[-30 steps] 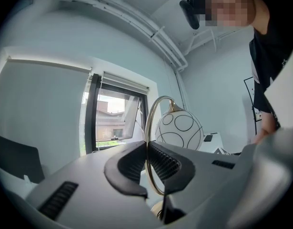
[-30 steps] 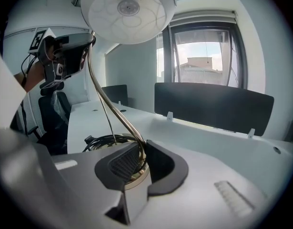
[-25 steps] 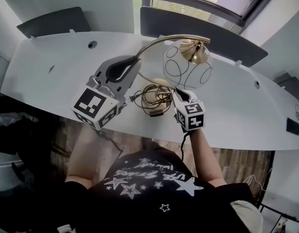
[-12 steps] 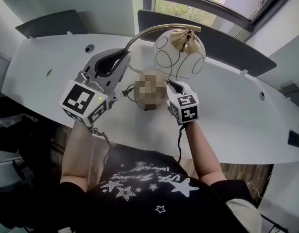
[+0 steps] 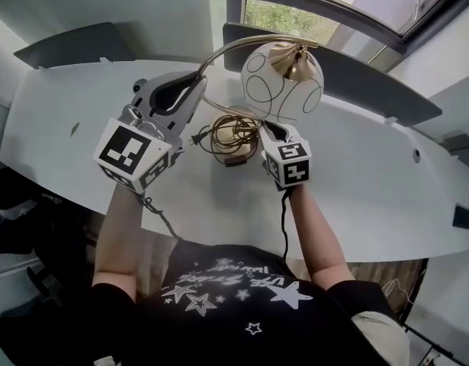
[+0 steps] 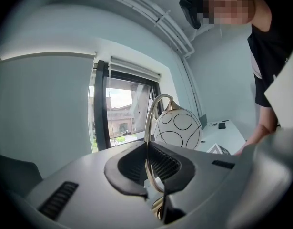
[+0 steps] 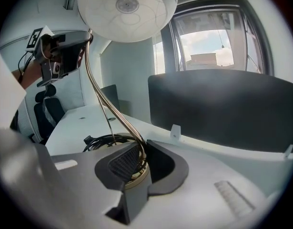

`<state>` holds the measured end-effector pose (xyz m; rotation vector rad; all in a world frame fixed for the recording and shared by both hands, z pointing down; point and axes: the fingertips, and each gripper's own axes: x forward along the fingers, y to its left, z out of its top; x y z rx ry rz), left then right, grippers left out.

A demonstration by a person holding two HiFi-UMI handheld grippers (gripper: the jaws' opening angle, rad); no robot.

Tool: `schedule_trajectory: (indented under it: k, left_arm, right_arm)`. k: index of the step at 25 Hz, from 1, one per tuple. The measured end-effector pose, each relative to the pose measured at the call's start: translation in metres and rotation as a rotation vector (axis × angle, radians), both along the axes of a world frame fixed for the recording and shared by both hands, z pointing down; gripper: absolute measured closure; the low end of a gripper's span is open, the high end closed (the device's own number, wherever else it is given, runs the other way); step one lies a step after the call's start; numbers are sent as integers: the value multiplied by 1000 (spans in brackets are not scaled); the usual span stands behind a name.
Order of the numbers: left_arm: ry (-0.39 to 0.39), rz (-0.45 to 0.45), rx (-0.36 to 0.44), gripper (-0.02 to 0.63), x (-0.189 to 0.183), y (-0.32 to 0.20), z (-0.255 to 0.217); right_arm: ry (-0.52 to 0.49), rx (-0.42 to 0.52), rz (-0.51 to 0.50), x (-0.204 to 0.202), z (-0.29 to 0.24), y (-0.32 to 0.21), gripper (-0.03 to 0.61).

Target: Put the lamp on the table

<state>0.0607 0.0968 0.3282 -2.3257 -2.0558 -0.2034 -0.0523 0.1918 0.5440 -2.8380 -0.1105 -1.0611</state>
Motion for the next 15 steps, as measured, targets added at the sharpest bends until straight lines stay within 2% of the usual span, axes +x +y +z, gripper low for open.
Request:
schedule_trajectory:
  k: [5,10,15]
  left_arm:
    - [17,15,-14,583,1,0,2]
    - [-23,51,-25,583,8,-1,-3]
    - [2,11,-4,583,-2,-6,-9]
  right_arm:
    - [10,-3,25,3,1,1,535]
    - [-28,-22,70,-3,-11,-1,535]
    - [-12,-15,30,0,-11,0,535]
